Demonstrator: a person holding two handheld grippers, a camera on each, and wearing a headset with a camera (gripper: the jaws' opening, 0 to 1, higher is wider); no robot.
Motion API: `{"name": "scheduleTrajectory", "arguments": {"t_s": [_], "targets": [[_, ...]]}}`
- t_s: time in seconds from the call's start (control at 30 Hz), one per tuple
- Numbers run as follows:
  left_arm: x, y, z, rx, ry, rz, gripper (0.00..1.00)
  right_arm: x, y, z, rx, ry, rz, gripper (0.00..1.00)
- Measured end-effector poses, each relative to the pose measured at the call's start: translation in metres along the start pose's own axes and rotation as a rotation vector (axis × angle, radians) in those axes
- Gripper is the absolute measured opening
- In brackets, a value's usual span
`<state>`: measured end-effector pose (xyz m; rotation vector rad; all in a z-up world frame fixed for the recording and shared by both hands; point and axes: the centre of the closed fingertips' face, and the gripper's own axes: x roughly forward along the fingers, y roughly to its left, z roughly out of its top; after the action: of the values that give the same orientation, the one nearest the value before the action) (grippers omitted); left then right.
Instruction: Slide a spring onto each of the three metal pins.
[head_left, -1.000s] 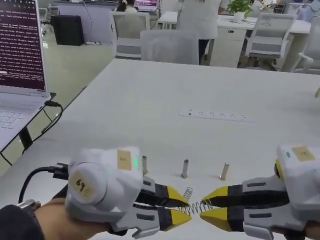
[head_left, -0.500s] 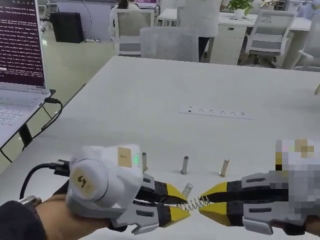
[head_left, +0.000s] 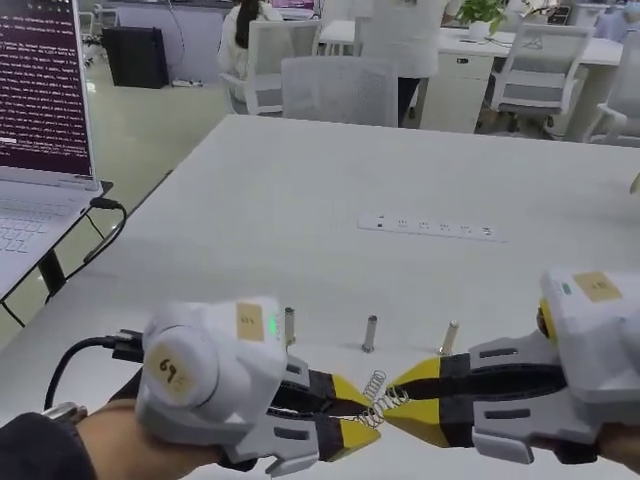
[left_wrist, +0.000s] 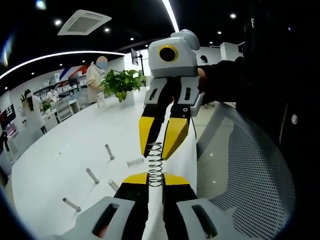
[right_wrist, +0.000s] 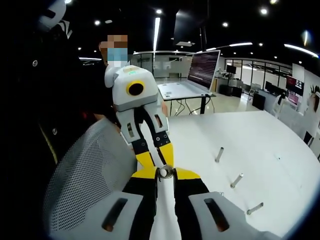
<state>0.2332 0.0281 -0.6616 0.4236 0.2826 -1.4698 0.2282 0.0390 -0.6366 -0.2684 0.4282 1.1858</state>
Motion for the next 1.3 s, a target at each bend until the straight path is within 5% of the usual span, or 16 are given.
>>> {"name": "scheduleTrajectory", "arguments": {"t_s": [0.6,0.83,1.3], "targets": [[0.001,0.0,0.003,-0.009,-0.019,-0.001,0.01,-0.001,-0.004,0.004,0.008,0.003,-0.005,0.13],[0.002,-0.001,0.0,0.045,0.025,-0.006,0.01,0.003,0.001,-0.006,0.005,0.062,0.029,0.13],[0.005,-0.003,0.002,0.046,0.02,-0.014,0.01,0.005,0.001,-0.014,-0.012,0.168,0.081,0.1]]}}
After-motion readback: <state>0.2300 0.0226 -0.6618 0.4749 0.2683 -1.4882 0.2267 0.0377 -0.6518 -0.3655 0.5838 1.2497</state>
